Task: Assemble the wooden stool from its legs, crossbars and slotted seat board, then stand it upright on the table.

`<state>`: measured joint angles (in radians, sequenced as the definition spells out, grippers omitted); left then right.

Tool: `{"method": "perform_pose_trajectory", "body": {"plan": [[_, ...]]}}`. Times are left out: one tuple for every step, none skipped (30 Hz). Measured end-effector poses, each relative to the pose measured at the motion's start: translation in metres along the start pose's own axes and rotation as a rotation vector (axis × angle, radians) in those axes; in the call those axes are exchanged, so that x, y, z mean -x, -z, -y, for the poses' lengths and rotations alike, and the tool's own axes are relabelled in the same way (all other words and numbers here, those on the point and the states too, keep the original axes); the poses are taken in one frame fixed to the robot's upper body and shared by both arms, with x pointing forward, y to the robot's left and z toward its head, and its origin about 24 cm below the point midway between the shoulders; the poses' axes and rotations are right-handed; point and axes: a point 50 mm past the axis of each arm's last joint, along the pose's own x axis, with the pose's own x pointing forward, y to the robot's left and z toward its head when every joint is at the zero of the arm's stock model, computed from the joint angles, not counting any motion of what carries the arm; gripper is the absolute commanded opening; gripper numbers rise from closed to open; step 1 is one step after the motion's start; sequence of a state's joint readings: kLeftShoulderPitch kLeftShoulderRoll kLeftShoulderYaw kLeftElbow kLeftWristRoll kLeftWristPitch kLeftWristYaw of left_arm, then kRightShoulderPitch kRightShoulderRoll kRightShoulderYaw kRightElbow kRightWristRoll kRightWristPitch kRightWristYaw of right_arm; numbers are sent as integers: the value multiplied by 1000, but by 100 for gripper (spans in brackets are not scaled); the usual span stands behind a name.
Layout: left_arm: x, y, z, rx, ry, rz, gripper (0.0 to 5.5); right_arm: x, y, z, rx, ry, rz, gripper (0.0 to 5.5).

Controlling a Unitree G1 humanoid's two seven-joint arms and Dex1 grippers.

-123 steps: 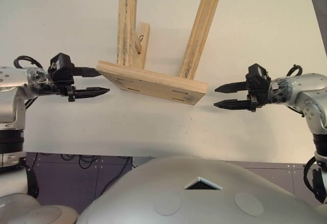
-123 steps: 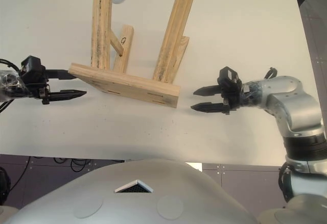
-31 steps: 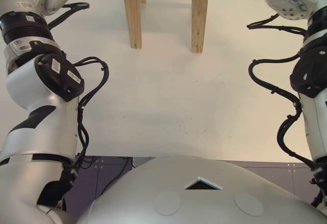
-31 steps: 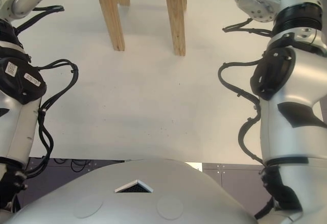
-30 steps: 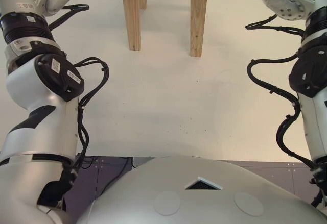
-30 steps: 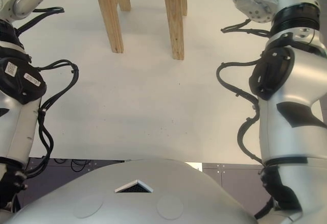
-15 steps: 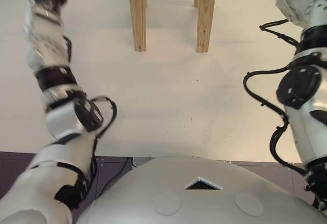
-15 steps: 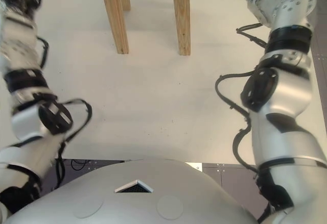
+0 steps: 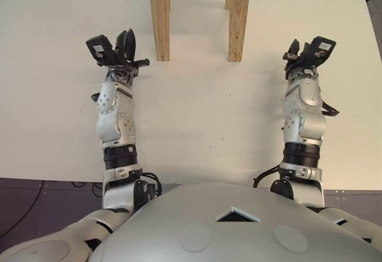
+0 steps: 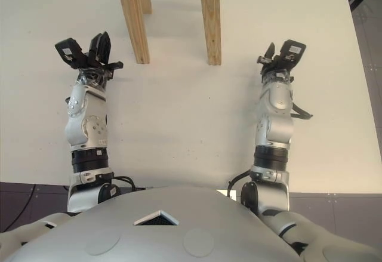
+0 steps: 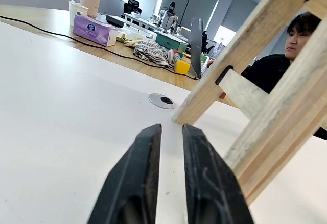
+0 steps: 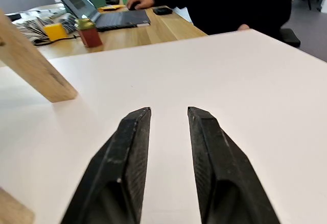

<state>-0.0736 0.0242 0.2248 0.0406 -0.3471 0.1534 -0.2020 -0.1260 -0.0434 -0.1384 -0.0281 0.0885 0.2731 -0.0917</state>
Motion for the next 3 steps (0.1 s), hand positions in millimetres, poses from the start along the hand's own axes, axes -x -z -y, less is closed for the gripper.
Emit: {"method": "perform_pose_trajectory", "body": {"plan": [[2,1,-1,-2,-9,-2,0,2,-3,-3,12,-19,17,64],[3,1,-2,-3,-14,-3,0,6,-2,-4,15,-28,18,42],[5,2,-3,-5,-17,-3,0,9,1,-4,17,-35,11,30]]}}
